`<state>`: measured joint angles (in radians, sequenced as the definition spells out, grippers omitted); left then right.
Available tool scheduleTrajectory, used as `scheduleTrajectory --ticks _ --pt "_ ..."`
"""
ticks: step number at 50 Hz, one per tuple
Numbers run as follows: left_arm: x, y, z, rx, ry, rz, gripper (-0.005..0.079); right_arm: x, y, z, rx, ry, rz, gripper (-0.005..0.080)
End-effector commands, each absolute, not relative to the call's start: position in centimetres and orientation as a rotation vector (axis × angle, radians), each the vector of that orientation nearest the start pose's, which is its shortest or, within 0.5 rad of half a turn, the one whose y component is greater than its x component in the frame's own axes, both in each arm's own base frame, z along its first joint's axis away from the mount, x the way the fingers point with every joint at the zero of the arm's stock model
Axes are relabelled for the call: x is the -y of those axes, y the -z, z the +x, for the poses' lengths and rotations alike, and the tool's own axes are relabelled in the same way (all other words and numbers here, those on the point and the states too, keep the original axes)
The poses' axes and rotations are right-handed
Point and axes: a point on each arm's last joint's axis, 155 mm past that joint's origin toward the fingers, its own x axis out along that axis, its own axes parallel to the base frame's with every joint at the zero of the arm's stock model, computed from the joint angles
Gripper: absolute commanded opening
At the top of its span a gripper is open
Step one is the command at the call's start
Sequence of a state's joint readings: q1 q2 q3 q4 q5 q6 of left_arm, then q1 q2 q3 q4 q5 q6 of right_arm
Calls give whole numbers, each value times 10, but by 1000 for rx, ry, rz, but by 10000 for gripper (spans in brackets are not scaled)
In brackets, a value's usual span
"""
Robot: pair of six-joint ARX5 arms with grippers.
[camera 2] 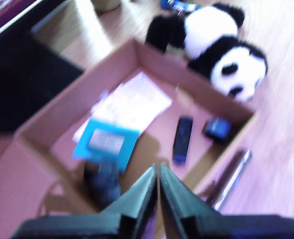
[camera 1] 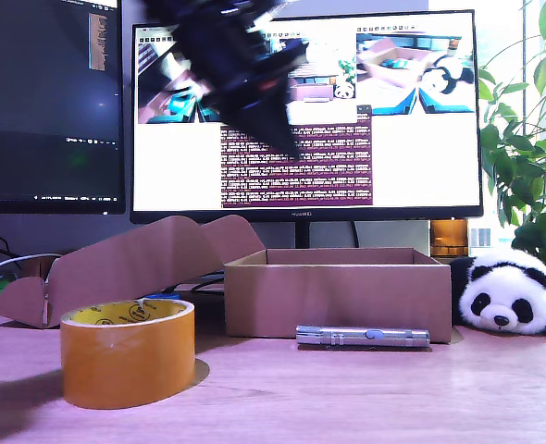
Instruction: Pick up the USB drive and place it inside the cardboard box
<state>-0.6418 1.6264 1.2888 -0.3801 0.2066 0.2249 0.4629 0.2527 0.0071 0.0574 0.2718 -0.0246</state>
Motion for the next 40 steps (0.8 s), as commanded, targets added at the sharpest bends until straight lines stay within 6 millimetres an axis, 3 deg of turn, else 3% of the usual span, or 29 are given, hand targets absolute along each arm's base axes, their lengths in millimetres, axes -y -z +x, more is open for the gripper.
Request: scheduleTrajectory --ticks 1,22,40 --pt "300 -181 351 -615 867 335 -19 -62 -131 256 -141 -156 -79 -13" --pt "235 -177 329 -582 773 242 -19 -11 -155 263 -52 -53 15 -12" --pt "168 -173 316 -463 602 80 -19 -8 -153 261 -59 -83 37 -13"
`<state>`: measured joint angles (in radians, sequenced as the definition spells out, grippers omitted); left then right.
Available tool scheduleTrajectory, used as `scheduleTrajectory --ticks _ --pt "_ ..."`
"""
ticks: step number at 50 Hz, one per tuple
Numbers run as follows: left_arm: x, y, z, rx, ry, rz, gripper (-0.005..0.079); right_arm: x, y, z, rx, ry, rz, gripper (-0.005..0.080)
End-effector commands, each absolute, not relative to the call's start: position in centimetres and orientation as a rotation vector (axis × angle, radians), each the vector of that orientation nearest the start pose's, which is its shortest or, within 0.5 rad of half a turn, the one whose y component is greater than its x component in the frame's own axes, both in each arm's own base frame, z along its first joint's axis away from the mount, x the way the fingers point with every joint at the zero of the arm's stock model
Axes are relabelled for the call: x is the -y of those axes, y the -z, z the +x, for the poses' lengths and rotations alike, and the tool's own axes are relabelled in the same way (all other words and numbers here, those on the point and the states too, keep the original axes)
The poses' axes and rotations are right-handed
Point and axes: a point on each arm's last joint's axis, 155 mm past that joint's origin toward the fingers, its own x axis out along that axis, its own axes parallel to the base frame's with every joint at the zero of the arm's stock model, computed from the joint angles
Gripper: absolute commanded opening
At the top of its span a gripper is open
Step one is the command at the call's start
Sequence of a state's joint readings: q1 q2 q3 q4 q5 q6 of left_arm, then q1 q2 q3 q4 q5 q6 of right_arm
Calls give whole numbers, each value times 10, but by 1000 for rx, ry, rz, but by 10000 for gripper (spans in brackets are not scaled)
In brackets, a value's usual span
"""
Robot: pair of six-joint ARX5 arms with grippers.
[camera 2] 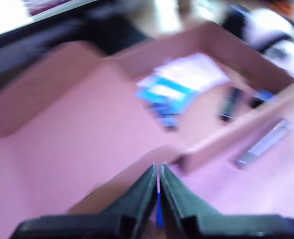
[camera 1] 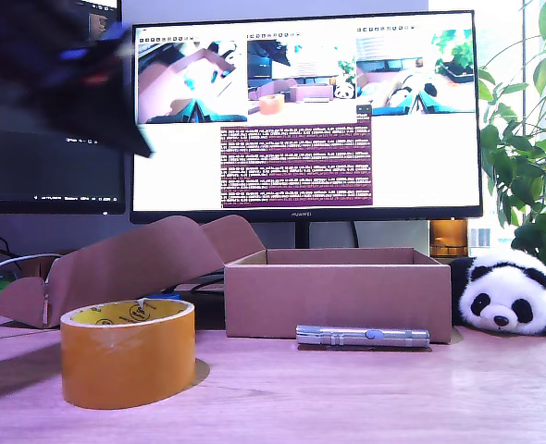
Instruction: Pick up the USB drive and place it inside the cardboard box
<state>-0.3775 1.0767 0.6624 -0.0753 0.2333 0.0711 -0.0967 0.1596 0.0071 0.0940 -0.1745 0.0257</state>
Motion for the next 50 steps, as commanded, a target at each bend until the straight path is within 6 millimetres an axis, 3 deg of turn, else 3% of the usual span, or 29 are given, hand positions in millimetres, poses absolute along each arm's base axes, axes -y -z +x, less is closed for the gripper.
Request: scheduleTrajectory --ticks 1,14,21,37,50 --pt "164 -172 316 -454 589 72 -19 -8 -151 261 -67 -84 38 -13" --pt "125 -178 304 -322 447 26 -19 -9 -113 255 -222 -80 59 -13" --pt "108 -169 297 -303 399 7 -19 -9 -92 249 -309 -78 70 -13" --pt "74 -144 288 -296 316 -83 -20 -9 -93 250 -304 -77 69 -12" --pt "64 -129 279 -327 286 -96 -20 -9 -93 250 -304 -77 69 -13"
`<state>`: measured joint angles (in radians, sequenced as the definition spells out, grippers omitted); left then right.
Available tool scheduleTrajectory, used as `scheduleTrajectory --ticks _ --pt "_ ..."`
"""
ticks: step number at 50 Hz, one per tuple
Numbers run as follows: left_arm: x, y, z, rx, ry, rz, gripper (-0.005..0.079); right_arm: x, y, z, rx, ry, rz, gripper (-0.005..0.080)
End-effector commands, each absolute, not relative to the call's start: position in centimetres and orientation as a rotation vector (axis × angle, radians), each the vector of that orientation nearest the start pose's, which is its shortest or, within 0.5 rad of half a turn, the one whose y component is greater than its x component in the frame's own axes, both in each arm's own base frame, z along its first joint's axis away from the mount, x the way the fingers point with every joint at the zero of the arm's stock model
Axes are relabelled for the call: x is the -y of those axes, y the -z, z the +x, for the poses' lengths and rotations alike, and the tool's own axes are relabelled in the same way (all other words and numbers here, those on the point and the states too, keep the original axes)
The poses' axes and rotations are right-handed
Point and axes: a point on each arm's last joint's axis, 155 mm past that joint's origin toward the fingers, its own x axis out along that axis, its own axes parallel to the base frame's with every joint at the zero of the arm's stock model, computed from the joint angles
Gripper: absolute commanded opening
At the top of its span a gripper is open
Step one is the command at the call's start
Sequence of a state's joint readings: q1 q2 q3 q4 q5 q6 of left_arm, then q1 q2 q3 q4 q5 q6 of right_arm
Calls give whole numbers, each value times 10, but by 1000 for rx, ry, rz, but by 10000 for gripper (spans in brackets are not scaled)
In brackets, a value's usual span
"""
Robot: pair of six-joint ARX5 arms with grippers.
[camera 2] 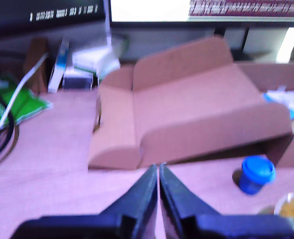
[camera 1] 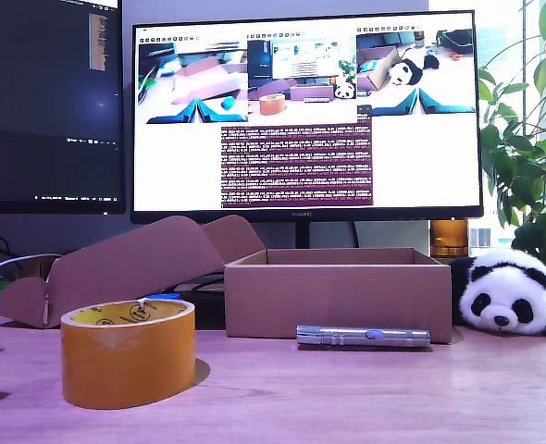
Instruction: Pick up the USB drive and place it inside the cardboard box
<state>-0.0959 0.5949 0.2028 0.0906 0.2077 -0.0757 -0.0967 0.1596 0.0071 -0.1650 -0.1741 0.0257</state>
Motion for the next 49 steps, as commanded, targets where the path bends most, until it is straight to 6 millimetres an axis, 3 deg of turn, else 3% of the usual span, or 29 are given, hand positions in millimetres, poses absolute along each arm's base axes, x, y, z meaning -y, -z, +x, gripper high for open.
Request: scheduleTrajectory --ticks 1,16,49 --pt "64 -128 278 -329 286 -97 -20 -9 -93 250 -304 -77 69 -13" --pt "61 -101 261 -369 272 -126 -20 -9 -93 250 -304 -77 69 -13" --pt "49 -106 235 -325 216 -154 -20 -9 -93 250 -304 -77 69 -13"
